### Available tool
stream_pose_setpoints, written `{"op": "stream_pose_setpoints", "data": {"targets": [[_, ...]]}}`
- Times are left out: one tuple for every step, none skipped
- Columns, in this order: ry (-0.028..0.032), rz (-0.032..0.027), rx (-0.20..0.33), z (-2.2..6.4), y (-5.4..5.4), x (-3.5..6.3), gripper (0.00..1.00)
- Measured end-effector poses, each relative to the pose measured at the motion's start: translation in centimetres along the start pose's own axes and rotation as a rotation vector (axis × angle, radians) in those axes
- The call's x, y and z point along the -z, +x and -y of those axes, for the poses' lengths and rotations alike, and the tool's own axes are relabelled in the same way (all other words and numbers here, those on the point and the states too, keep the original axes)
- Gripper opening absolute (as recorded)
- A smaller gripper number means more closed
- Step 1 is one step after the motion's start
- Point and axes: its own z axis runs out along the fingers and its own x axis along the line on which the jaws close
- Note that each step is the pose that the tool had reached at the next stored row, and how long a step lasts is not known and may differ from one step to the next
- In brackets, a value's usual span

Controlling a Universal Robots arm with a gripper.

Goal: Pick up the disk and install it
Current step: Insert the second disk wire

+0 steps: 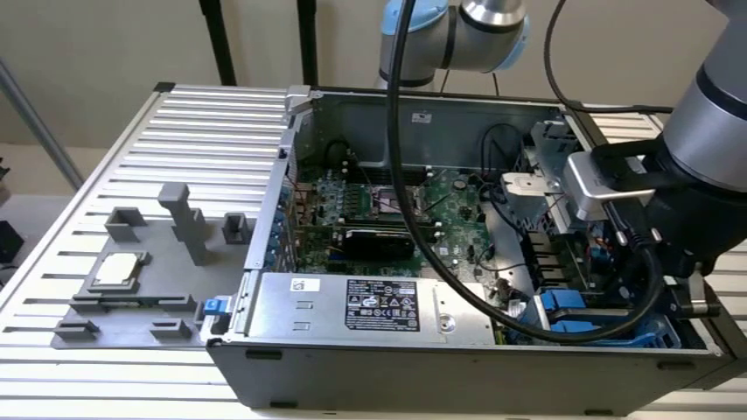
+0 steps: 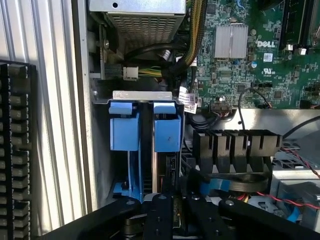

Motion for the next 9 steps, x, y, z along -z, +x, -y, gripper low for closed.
{"op": "stream_pose_setpoints", "data": {"targets": [[0.0007,-0.0002,0.0,-0.01,-0.01,-0.04,0.0],[0.0014,-0.0005,0.0,-0.01,-0.01,-0.08,0.0],[0.0021,-0.0006,0.0,-0.02,-0.01,-0.13,0.0],[0.0026,-0.0007,0.0,-0.03,-0.01,-0.18,0.0],[0.003,-0.001,0.0,-0.03,-0.02,-0.21,0.0],[0.0033,-0.0011,0.0,-0.04,-0.02,-0.25,0.0],[0.0035,-0.0016,0.0,-0.05,-0.02,-0.28,0.0],[0.0037,-0.0019,0.0,-0.05,-0.02,-0.3,0.0],[0.0038,-0.0022,0.001,-0.05,-0.02,-0.32,0.0]]}}
